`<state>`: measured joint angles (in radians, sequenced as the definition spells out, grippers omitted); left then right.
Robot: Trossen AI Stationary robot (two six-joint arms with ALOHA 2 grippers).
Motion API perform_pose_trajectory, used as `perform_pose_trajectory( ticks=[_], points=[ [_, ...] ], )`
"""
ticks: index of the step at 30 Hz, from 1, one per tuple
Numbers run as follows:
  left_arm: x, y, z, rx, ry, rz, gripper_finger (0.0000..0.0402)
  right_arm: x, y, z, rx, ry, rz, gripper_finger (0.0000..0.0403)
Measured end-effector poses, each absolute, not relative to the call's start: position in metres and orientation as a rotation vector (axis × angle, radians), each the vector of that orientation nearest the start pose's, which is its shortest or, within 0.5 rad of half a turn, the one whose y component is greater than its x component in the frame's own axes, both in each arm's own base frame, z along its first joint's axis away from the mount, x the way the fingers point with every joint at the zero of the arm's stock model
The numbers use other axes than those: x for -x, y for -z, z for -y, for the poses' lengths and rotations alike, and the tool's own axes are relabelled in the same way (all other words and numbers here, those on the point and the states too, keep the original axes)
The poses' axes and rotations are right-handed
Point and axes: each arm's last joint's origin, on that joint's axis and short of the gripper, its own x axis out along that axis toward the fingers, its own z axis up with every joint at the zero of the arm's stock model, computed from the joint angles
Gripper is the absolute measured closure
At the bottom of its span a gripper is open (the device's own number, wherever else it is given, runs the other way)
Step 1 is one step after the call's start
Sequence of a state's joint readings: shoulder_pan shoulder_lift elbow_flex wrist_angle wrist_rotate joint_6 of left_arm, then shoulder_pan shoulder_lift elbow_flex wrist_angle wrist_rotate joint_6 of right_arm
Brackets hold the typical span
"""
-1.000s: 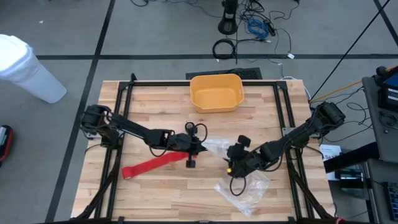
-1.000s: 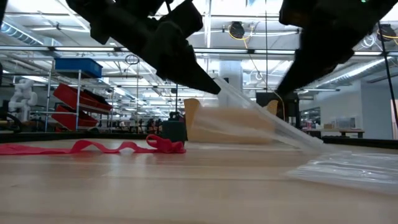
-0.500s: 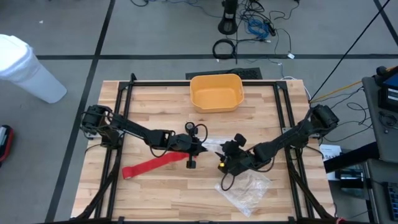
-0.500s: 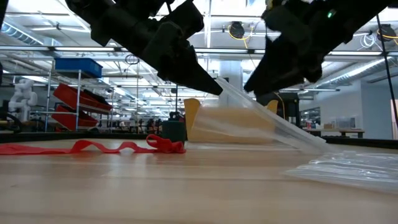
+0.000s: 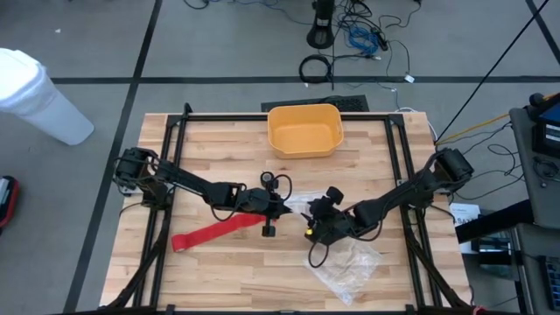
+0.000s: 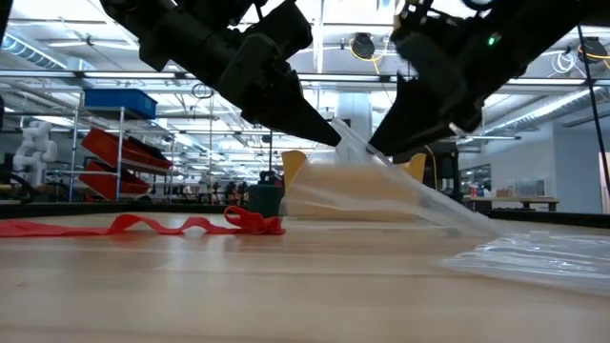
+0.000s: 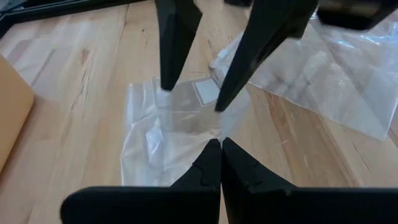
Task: Roll bandage
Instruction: Open the transparent zip bag
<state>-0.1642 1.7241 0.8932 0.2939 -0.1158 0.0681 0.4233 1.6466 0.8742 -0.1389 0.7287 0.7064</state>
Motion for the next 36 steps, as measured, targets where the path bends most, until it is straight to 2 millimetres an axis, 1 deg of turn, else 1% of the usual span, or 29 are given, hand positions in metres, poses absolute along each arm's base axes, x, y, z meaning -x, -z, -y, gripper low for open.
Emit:
perform_pose_trajectory(
  ticks=[3, 6, 10, 14, 18, 23, 36],
  points=[
    [-0.349, -0.175, 0.054, -0.141, 0.065, -0.530, 0.0401, -0.290, -0.174, -0.114, -0.161, 0.464, -0.634, 0.0215],
    [-0.349, -0.175, 0.054, -0.142, 0.058, -0.523, 0.0401, -0.290, -0.174, -0.115, -0.170, 0.436, -0.650, 0.0215],
    [-0.349, -0.175, 0.054, -0.143, 0.057, -0.524, 0.0401, -0.290, -0.168, -0.115, -0.151, 0.443, -0.676, 0.0215],
    [-0.349, -0.175, 0.054, -0.143, 0.056, -0.525, 0.0401, -0.289, -0.167, -0.115, -0.119, 0.441, -0.690, 0.0215],
    [-0.349, -0.175, 0.054, -0.144, 0.054, -0.527, 0.0401, -0.286, -0.174, -0.113, -0.111, 0.433, -0.686, 0.0216],
    [-0.349, -0.175, 0.054, -0.167, 0.059, -0.527, 0.0401, -0.278, -0.181, -0.109, -0.100, 0.454, -0.718, 0.0216],
    [-0.349, -0.175, 0.054, -0.167, 0.059, -0.526, 0.0401, -0.280, -0.177, -0.104, -0.107, 0.476, -0.731, 0.0216]
  ],
)
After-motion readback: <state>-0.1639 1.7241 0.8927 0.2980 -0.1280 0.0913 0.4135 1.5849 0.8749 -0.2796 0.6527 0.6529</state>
